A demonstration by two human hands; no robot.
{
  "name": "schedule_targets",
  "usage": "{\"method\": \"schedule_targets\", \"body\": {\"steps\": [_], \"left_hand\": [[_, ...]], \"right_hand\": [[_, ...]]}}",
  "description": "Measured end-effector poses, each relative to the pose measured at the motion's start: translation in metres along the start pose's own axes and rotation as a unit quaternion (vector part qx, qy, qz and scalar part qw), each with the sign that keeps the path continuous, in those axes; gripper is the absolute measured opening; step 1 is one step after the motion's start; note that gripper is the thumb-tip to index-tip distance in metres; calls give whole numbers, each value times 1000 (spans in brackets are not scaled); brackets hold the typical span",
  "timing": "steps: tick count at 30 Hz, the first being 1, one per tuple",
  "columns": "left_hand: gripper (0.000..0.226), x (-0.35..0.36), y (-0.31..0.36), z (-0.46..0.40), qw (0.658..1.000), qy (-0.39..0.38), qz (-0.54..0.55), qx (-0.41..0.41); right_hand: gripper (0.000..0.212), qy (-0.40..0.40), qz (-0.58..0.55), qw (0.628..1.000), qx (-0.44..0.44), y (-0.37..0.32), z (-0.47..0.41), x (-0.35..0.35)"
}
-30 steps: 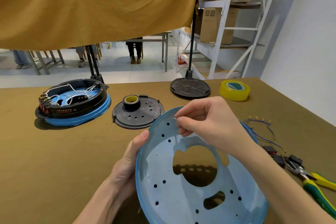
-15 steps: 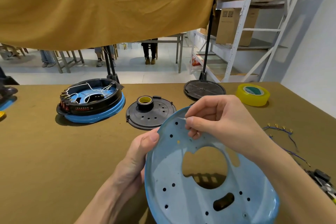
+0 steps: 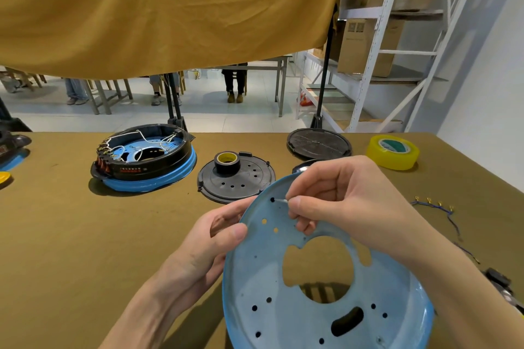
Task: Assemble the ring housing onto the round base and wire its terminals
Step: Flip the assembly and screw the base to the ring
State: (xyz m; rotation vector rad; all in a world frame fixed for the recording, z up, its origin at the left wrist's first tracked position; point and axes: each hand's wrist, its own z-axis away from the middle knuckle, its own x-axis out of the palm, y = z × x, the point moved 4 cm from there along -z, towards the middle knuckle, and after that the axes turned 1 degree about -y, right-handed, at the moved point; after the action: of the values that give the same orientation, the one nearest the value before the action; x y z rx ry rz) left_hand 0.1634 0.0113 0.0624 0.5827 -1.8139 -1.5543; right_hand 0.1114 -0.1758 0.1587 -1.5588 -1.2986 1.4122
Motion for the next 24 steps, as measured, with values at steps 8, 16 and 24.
{"method": "schedule_targets", "body": {"steps": [8,16,24], "left_hand": [[97,1,-2,4,1000,12,-9,-6],[78,5,1,6,999,41,-9,35],[71,7,-2,4,999,33,17,30]], "right_hand": [[12,25,-9,1000,1,-1,2,4],[17,78,39,996,24,7,1,11],[12,101,71,992,37,12,1,12]]}}
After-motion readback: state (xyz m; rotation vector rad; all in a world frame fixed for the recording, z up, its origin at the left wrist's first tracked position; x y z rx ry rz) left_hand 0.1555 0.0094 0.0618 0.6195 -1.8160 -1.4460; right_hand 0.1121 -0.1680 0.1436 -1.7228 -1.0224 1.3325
